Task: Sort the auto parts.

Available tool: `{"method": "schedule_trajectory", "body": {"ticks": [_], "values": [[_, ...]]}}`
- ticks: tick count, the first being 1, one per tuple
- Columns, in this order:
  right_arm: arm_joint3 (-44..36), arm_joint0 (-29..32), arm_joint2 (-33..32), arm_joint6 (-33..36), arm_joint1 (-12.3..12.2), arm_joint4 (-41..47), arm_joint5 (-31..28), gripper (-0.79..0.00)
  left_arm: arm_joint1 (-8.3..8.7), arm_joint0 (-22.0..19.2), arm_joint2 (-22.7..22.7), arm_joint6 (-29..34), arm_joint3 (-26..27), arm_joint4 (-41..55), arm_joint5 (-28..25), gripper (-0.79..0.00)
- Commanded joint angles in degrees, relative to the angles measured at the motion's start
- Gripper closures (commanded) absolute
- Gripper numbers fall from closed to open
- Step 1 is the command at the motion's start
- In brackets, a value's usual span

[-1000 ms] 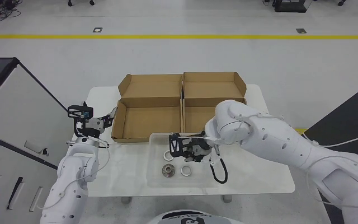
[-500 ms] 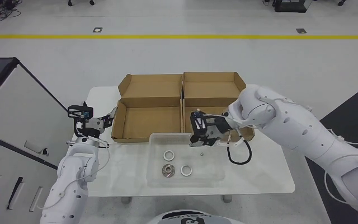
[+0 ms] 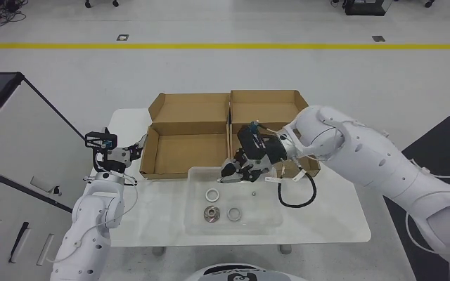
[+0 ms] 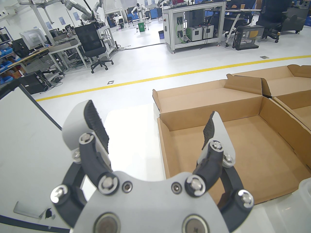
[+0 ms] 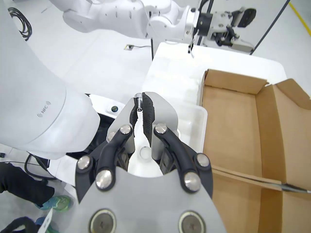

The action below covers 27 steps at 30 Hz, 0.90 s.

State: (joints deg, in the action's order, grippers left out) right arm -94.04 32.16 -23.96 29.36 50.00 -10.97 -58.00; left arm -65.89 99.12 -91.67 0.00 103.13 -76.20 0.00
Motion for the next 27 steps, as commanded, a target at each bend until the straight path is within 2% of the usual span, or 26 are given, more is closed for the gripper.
{"method": "schedule_trajectory", "body": {"ticks": [1,7,11,16,27], "values": [[0.0,-0.4,0.4,-3.3,0.4,-1.3,0.0,0.000,0.00,0.0,0.0,0.0,0.0,0.0,0.0,-0.785],[1.0,-2.1,1.6,-13.1,0.8,-6.2,0.0,0.000,0.00,0.0,0.0,0.0,0.0,0.0,0.0,-0.785],[1.7,-3.4,2.3,-20.6,0.1,-10.1,0.0,0.000,0.00,0.0,0.0,0.0,0.0,0.0,0.0,-0.785],[1.8,-5.5,4.1,-33.1,-1.2,-16.3,0.0,0.000,0.00,0.0,0.0,0.0,0.0,0.0,0.0,-0.785],[1.8,-5.5,4.1,-33.1,-1.2,-16.3,0.0,0.000,0.00,0.0,0.0,0.0,0.0,0.0,0.0,-0.785]]}}
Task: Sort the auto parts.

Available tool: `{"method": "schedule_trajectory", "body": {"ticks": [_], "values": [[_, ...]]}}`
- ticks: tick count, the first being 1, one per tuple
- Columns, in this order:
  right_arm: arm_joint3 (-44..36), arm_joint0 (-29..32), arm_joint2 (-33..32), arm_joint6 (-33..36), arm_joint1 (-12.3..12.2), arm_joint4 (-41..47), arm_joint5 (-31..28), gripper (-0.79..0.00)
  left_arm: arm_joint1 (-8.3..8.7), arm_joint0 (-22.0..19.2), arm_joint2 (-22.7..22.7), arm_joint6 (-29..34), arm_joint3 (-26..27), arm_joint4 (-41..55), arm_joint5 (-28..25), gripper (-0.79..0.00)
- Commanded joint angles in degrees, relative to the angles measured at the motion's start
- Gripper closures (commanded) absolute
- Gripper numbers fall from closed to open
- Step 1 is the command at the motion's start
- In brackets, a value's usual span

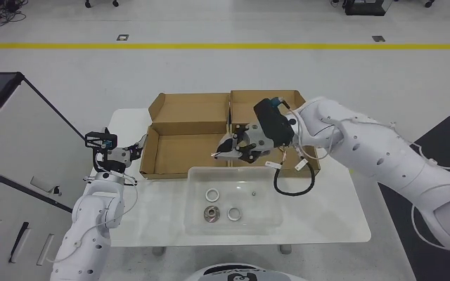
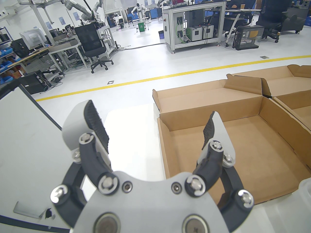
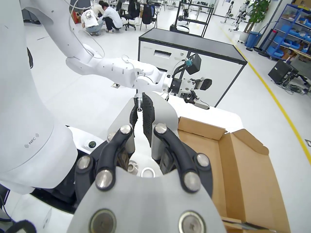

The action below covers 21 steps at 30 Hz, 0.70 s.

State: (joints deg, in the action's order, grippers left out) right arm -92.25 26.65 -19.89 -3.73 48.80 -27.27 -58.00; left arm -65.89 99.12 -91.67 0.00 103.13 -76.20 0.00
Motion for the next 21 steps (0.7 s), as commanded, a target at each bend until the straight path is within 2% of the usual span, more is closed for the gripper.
{"method": "schedule_trajectory", "body": {"ticks": [1,8,21], "values": [[0.0,0.0,0.0,0.0,0.0,0.0,0.0,0.000,0.00,0.0,0.0,0.0,0.0,0.0,0.0,-0.785],[-0.3,0.7,-0.8,-0.1,0.0,0.2,1.6,0.000,0.00,0.0,0.0,0.0,0.0,0.0,0.0,-0.785],[-4.3,4.0,-7.4,-12.1,1.5,8.9,0.0,0.000,0.00,0.0,0.0,0.0,0.0,0.0,0.0,-0.785]]}}
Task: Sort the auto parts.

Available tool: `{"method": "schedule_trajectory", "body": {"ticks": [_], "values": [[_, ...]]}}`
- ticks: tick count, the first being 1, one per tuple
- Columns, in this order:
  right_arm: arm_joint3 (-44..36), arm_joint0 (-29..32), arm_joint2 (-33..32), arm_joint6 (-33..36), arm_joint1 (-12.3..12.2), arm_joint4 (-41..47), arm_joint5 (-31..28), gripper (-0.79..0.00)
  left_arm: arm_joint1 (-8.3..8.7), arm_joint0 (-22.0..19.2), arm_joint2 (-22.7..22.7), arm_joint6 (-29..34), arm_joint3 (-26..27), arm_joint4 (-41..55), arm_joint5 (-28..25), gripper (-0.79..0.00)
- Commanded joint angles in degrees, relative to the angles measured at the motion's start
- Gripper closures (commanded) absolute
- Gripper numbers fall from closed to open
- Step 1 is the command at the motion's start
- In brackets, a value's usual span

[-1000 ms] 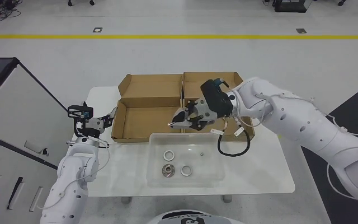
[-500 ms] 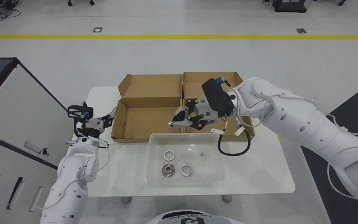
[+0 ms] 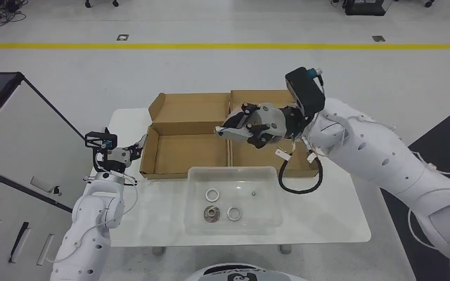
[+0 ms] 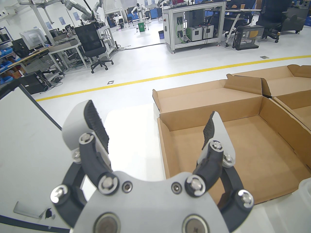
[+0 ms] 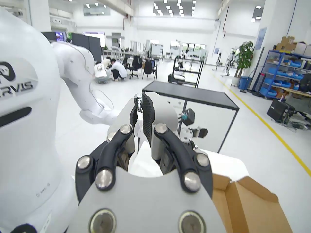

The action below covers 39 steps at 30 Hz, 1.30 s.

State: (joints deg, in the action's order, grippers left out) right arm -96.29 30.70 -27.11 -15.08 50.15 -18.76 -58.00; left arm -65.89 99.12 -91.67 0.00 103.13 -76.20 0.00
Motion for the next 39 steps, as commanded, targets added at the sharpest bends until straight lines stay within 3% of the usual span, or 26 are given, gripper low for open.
{"method": "schedule_trajectory", "body": {"ticks": [1,19,30,39], "values": [[-1.2,0.0,-0.3,-2.1,0.5,1.4,0.0,0.000,0.00,0.0,0.0,0.0,0.0,0.0,0.0,-0.785],[-7.0,-2.9,2.1,-19.5,5.1,1.5,0.0,0.000,0.00,0.0,0.0,0.0,0.0,0.0,0.0,-0.785],[-8.3,-1.8,1.2,-19.6,5.2,2.6,0.5,0.000,0.00,0.0,0.0,0.0,0.0,0.0,0.0,-0.785],[-12.9,2.1,-2.5,-23.4,7.9,5.9,0.0,0.000,0.00,0.0,0.0,0.0,0.0,0.0,0.0,-0.785]]}}
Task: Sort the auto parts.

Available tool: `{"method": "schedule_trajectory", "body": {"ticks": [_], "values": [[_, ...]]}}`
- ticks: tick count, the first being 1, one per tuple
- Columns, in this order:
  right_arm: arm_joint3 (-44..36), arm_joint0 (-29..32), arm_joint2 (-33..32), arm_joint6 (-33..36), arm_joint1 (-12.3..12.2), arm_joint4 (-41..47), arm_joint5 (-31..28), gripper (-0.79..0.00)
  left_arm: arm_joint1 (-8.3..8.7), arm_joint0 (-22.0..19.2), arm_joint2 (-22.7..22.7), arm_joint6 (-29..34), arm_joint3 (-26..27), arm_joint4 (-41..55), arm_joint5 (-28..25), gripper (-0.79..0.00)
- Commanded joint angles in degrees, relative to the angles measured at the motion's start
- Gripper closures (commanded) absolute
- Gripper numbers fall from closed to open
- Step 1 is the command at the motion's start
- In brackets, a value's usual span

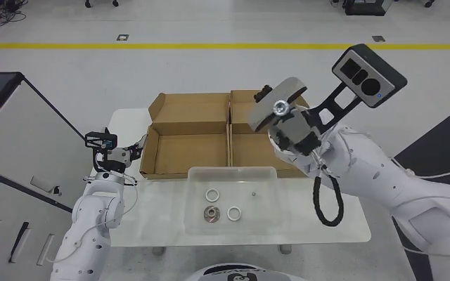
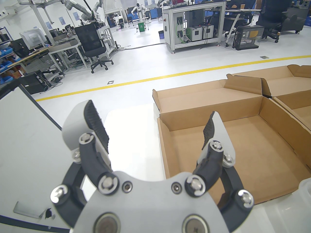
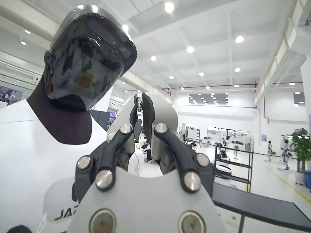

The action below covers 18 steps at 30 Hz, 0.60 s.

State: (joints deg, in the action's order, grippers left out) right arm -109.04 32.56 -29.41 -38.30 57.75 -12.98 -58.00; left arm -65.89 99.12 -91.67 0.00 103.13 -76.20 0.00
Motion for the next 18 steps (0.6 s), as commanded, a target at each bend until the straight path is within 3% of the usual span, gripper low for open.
{"method": "schedule_trajectory", "body": {"ticks": [1,5,13,18], "values": [[-0.3,0.4,-0.4,-0.3,0.6,0.2,0.0,0.000,0.00,0.0,0.0,0.0,0.0,0.0,0.0,-0.785],[0.7,1.2,-1.0,1.2,1.7,-0.2,0.0,0.000,0.00,0.0,0.0,0.0,0.0,0.0,0.0,-0.785],[4.5,1.9,-4.3,15.6,1.8,-3.7,3.5,0.000,0.00,0.0,0.0,0.0,0.0,0.0,0.0,-0.785],[3.4,3.3,-6.2,19.8,2.1,-1.6,4.4,0.000,0.00,0.0,0.0,0.0,0.0,0.0,0.0,-0.785]]}}
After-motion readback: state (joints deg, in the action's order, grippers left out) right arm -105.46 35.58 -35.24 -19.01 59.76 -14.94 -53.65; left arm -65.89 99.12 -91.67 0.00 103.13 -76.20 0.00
